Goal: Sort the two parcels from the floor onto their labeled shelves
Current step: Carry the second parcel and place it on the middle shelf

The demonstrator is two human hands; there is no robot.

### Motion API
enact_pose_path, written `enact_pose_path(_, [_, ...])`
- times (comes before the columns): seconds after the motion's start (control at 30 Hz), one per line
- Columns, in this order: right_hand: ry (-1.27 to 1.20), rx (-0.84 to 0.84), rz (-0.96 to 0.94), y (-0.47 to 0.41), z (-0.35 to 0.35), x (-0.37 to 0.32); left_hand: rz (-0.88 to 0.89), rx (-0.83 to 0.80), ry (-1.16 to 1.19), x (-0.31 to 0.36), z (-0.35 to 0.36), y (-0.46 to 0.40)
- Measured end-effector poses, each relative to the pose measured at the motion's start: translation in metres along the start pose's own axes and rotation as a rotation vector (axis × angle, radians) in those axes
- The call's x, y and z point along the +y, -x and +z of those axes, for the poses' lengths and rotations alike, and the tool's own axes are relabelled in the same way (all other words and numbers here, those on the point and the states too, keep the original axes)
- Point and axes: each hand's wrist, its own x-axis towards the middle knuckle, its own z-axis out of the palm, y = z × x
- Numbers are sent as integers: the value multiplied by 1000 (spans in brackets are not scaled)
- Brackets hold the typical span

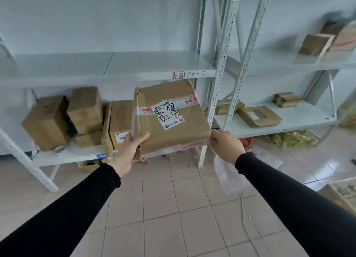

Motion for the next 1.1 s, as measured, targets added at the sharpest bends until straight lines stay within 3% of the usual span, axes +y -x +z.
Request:
enact_pose_path(0.57, [-14, 9, -106, -221, -16, 12, 93, 110, 6, 120, 4, -181])
enact_pose_path(1.1, [14, 48, -20, -426, -14, -2, 77, -4, -58, 213, -2, -394])
